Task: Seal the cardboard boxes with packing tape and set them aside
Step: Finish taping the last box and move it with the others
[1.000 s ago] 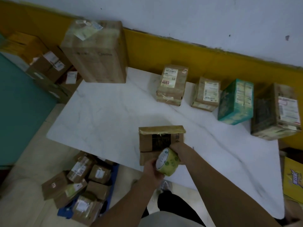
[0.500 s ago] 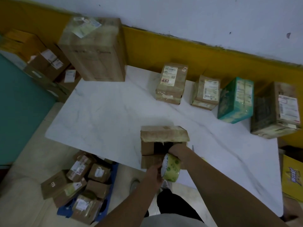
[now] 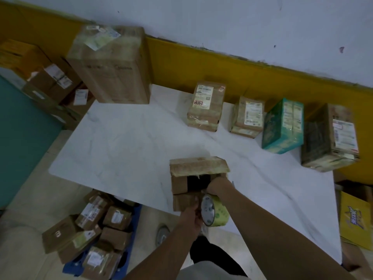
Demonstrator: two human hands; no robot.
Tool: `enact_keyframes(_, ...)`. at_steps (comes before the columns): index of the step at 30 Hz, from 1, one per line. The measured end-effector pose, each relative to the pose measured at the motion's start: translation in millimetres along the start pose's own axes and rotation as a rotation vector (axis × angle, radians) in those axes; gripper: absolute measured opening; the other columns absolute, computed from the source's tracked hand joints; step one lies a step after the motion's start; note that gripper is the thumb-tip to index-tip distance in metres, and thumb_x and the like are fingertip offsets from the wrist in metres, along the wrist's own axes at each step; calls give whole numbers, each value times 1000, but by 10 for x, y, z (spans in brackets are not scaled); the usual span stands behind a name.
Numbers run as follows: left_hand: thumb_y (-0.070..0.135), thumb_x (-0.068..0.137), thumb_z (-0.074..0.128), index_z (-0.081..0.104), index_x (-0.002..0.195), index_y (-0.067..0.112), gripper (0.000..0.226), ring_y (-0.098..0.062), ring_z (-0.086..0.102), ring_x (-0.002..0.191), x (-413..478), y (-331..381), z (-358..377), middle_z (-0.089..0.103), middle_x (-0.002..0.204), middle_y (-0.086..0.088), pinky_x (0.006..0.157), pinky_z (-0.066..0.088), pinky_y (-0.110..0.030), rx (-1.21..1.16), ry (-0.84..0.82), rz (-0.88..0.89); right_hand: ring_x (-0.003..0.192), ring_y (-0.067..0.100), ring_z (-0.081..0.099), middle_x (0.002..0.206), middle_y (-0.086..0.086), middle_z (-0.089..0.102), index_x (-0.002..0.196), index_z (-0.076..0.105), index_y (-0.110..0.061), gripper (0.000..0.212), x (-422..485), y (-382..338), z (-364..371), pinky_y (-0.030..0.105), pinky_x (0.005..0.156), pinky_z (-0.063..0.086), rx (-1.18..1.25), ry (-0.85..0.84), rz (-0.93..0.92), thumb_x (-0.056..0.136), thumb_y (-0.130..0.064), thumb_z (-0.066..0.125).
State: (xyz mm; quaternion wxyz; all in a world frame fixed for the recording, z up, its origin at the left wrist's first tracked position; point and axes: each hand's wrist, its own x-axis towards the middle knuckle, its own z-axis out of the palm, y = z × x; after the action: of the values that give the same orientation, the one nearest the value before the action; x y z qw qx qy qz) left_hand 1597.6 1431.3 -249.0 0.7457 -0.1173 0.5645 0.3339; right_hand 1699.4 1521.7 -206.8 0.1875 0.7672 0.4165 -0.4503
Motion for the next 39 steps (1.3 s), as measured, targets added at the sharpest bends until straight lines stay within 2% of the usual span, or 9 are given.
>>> enact_keyframes(3,19,101,50,54,127,1,32,-31,63,90,-88,78,62,60,123,-21,53,59,-34,-58,-50,37,114,29,57,125,16,59,131,53,-7,62,-287,114,-148,32,92,47,185,55,-61,96,-57,44)
enact_keyframes(8,20,98,54,60,123,8,28,-33,66,98,-119,163,186,67,113,-17,86,55,-49,-28,-134,80,99,27,61,115,15,63,125,55,-13,44,-699,334,-120,26,86,51,689,101,-145,101,-48,43)
enact_keyframes(12,9,98,54,60,122,3,25,-17,65,61,-127,206,255,68,79,-9,45,52,-23,-21,-102,42,75,23,61,72,10,63,85,61,-13,51,-752,467,133,21,69,57,873,79,-278,83,-63,64)
enact_keyframes(14,5,99,52,62,115,1,19,-21,62,73,-132,219,262,65,89,-11,42,51,-22,22,-60,10,82,30,65,83,12,68,91,64,-13,65,-653,529,275,41,81,57,920,99,-310,73,-75,65)
enact_keyframes(16,8,99,50,59,109,4,14,-24,59,74,-121,237,299,61,87,-12,48,51,-31,122,-7,-3,78,23,67,83,10,68,90,65,-15,42,-793,544,266,30,71,54,994,33,-325,85,-57,65)
enact_keyframes(19,19,98,53,56,93,8,13,-20,60,63,-124,324,468,62,73,-6,60,49,-37,210,-21,1,60,16,61,69,9,62,77,62,-10,34,-926,618,318,16,49,49,963,-29,-290,96,-38,58)
enact_keyframes(30,42,89,66,64,111,9,40,-23,62,113,-157,642,500,66,124,-8,107,43,-40,319,-226,-62,63,18,65,66,12,69,66,72,-5,46,-973,888,472,27,64,50,876,69,-590,96,-38,59)
enact_keyframes(34,68,74,69,66,106,0,75,-30,62,92,-297,729,442,65,105,-19,90,49,-39,592,-394,-221,71,10,69,73,-1,74,78,77,-11,34,-1038,990,400,22,67,50,679,61,-706,96,-34,60)
enact_keyframes(39,33,82,71,67,113,4,43,-22,67,102,-608,865,482,70,115,-10,98,50,-34,786,-429,-106,67,7,68,76,-2,75,84,78,-17,29,-1132,1073,304,17,64,48,667,91,-751,96,-34,58)
